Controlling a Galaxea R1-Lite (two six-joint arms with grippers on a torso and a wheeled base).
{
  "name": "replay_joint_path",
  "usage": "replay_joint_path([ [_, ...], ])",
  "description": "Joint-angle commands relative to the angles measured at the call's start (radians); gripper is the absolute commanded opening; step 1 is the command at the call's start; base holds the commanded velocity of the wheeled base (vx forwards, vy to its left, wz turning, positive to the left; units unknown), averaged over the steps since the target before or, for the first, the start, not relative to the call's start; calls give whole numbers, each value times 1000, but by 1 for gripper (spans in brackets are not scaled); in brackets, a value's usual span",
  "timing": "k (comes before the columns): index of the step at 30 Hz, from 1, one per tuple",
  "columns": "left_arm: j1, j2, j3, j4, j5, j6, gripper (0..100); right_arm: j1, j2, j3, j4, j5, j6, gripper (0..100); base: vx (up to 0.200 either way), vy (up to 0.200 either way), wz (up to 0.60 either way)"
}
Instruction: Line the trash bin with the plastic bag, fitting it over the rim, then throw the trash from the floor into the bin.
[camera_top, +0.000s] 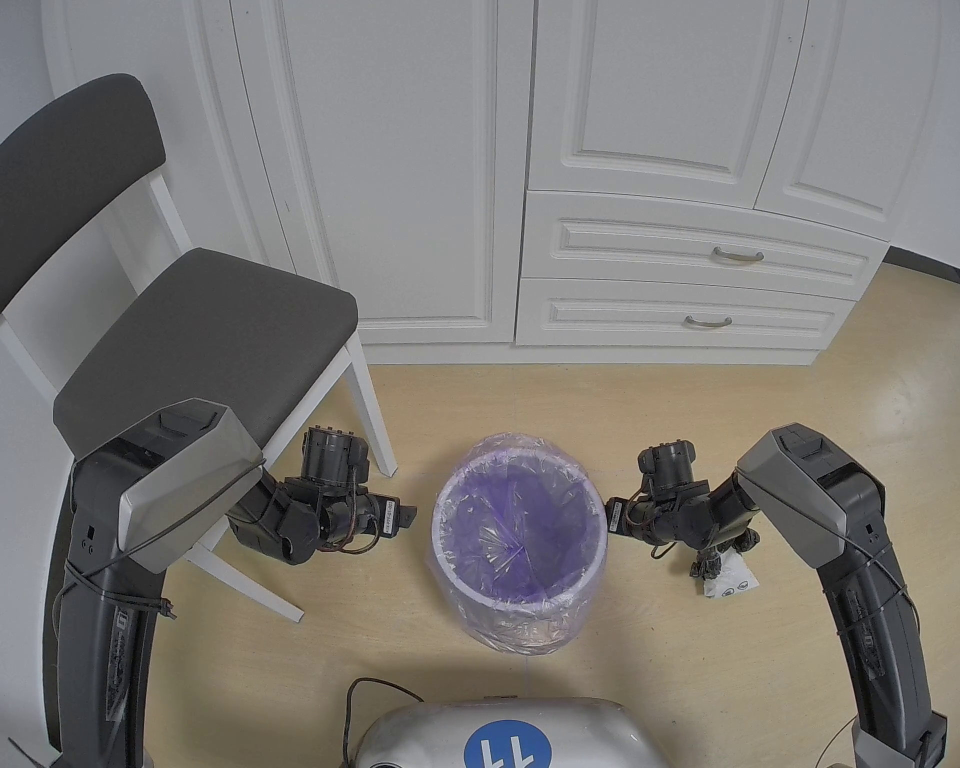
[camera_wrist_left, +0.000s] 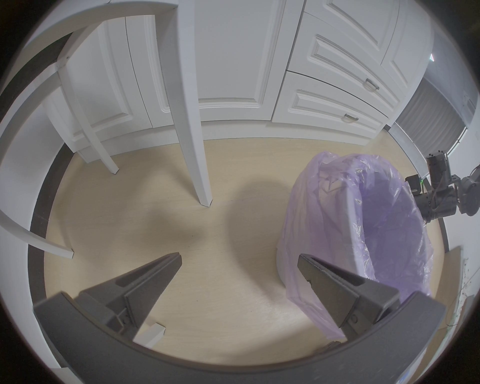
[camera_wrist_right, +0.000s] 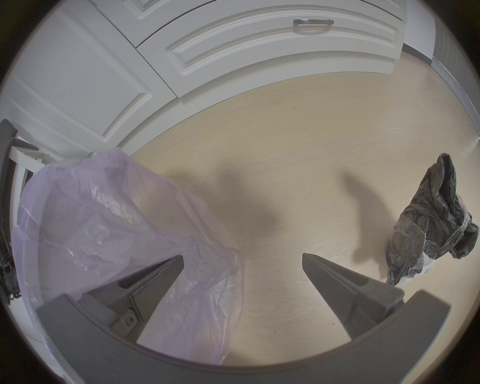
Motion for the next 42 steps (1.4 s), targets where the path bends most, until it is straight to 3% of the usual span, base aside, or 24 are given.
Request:
replay_joint_path([
  [1, -5, -10, 5, 0, 2, 1, 100, 1, -1, 86, -177, -34, -4, 100, 0, 0, 0],
  [3, -8, -19, 13, 0, 6, 2, 100, 1, -1, 120, -263, -42, -14, 100, 0, 0, 0],
  [4, -14, -32, 22, -2, 25, 2, 100, -6, -10, 171, -374, -42, -33, 100, 0, 0, 0],
  [7, -34, -52, 30, -2, 63, 4, 100, -23, -51, 241, -460, -22, -117, 100, 0, 0, 0],
  [13, -53, -67, 51, -3, 83, 16, 100, -34, -126, 341, -503, 32, -209, 100, 0, 0, 0],
  [18, -51, -44, 33, -3, 86, 16, 100, -31, -105, 362, -501, 34, -283, 100, 0, 0, 0],
  [34, -45, 50, -61, -17, 83, 2, 100, -58, -113, 347, -496, 34, -290, 100, 0, 0, 0],
  [39, -47, 47, -58, -9, 63, 2, 100, -109, -179, 344, -487, 35, -290, 100, 0, 0, 0],
  [42, -47, 33, -18, -23, 9, 7, 100, -129, -188, 336, -486, 37, -290, 100, 0, 0, 0],
])
